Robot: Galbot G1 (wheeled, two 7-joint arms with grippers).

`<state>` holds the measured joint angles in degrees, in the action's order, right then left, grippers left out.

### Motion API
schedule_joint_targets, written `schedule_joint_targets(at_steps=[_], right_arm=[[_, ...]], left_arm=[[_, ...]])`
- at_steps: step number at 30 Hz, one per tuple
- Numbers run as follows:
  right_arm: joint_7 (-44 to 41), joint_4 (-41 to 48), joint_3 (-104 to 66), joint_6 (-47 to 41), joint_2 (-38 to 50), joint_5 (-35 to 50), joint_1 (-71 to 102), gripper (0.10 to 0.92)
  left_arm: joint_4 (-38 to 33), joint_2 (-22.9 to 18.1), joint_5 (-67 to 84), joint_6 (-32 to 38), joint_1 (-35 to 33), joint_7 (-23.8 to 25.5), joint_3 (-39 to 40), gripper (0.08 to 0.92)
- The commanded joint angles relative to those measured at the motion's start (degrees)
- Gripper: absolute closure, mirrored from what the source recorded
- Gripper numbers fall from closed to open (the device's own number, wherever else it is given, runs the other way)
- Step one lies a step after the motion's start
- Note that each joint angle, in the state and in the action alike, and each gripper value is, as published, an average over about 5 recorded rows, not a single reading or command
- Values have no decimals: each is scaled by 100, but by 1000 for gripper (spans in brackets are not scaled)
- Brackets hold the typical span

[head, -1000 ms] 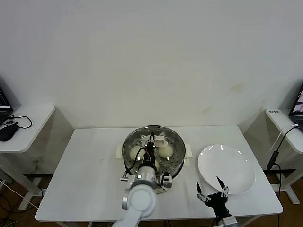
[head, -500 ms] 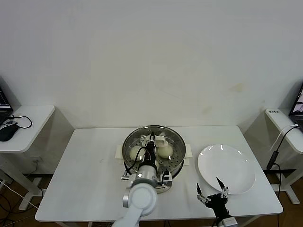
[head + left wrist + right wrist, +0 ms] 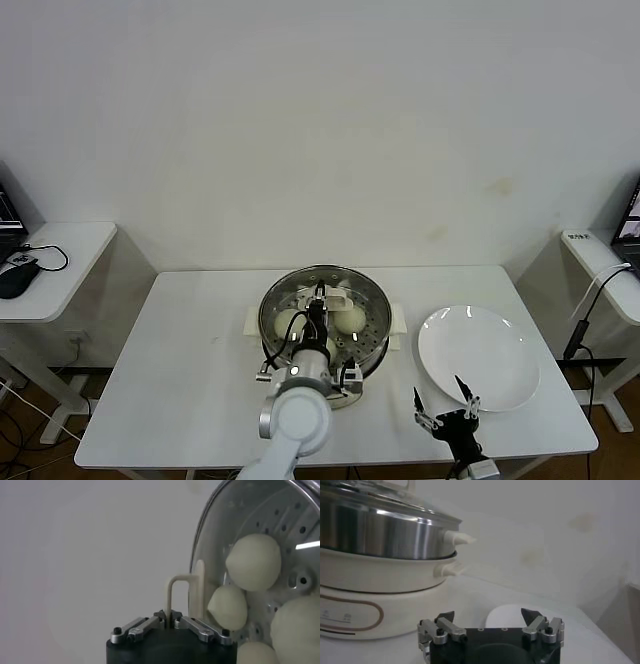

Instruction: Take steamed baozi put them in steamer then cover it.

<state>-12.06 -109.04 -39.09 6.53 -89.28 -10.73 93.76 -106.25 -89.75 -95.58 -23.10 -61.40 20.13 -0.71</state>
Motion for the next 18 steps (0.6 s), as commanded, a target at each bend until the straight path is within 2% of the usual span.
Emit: schedule_joint_targets(at_steps=[1, 10, 18], right_arm=[[-4, -11, 6, 3, 4, -5, 10, 203], [-4, -12, 25, 4, 8, -31, 21, 203], [-6, -41, 36, -5, 18, -46, 56, 203]], left_arm=[[-50, -12, 53, 6, -38, -60, 14, 814], [-438, 119, 95, 24, -266, -68, 77, 560], [-1198, 550, 404, 128, -734, -120, 73, 326]])
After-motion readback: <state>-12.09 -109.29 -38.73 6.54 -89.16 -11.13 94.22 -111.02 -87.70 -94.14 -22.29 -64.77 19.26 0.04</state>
